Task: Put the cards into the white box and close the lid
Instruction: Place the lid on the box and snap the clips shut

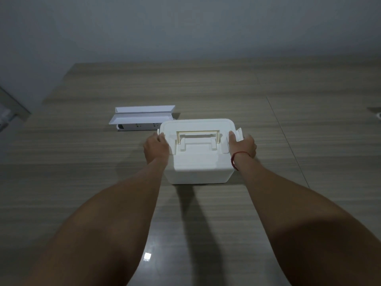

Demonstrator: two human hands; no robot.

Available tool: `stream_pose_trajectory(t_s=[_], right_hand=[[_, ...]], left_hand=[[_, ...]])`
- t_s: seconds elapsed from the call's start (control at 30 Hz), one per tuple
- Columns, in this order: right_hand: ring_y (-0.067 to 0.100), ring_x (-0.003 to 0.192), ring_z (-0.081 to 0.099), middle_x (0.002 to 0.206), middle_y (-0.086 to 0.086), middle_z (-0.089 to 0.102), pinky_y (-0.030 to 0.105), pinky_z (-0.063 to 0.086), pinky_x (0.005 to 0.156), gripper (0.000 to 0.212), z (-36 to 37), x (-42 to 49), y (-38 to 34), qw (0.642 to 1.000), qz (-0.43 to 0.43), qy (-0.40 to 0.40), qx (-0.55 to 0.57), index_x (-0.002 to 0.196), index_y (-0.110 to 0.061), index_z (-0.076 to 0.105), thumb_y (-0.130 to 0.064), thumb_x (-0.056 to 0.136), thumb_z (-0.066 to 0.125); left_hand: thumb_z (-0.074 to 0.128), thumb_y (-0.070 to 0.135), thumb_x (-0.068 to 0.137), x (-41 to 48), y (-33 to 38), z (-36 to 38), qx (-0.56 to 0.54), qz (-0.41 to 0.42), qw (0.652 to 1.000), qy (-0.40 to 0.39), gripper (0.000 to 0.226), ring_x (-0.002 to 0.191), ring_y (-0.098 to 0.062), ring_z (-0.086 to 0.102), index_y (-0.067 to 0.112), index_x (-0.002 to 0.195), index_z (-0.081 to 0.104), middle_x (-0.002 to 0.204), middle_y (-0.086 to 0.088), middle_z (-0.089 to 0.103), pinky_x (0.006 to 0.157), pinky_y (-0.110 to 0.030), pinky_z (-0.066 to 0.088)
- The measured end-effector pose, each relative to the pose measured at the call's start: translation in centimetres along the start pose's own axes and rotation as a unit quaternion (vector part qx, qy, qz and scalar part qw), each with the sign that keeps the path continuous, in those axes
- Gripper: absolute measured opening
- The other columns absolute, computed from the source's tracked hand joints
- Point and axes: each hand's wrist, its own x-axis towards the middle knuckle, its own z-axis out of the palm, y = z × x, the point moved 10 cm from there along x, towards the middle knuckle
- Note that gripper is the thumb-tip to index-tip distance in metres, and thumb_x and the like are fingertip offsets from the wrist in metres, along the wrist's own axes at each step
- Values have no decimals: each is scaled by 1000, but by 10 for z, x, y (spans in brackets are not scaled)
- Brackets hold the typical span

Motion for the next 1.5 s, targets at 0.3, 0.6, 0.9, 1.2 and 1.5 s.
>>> stream_pose_trajectory(t_s=[0.3, 0.6, 0.9, 1.2, 1.5], right_hand=[[39, 111, 59, 117, 23, 66, 38, 47, 90, 32, -2, -6, -16, 997, -59, 34, -32, 109, -1, 66, -27, 95, 52], [34, 121, 55, 129, 14, 60, 44, 35, 104, 74, 9, -14, -15, 998, 20, -6, -64, 125, -10, 54, -67, 79, 51], [33, 134, 42, 144, 15, 45, 45, 36, 108, 101, 18, -21, -11, 994, -42, -62, -84, 142, -6, 33, -69, 69, 62], [38, 132, 37, 146, 21, 37, 43, 33, 107, 86, 18, -32, -6, 980, -142, 11, -138, 147, 2, 23, -49, 87, 57], [36, 131, 40, 145, 17, 40, 45, 41, 100, 80, 32, -3, -20, 977, -136, 15, -165, 142, -1, 30, -53, 85, 56]], left_hand=[[39, 26, 100, -4, 2, 2, 24, 23, 999, 4, 37, 98, -37, 62, -3, 103, 62, 104, -23, 66, 75, -36, 44], [33, 75, 81, -11, -1, 8, 72, -112, 990, -48, 85, 118, -36, 58, 9, 132, 51, 130, -15, 60, 101, -46, 45], [49, 64, 81, -18, -8, 9, 37, -36, 993, -103, 81, 121, -36, 54, 3, 134, 45, 133, -18, 55, 98, -46, 47], [50, 57, 86, -37, -15, 9, 48, 10, 997, -60, 78, 128, -34, 48, 5, 143, 33, 142, -16, 46, 102, -47, 45], [53, 54, 86, -14, -4, 19, 48, 15, 998, -32, 75, 126, -32, 49, 4, 139, 39, 138, -15, 48, 100, -41, 43]])
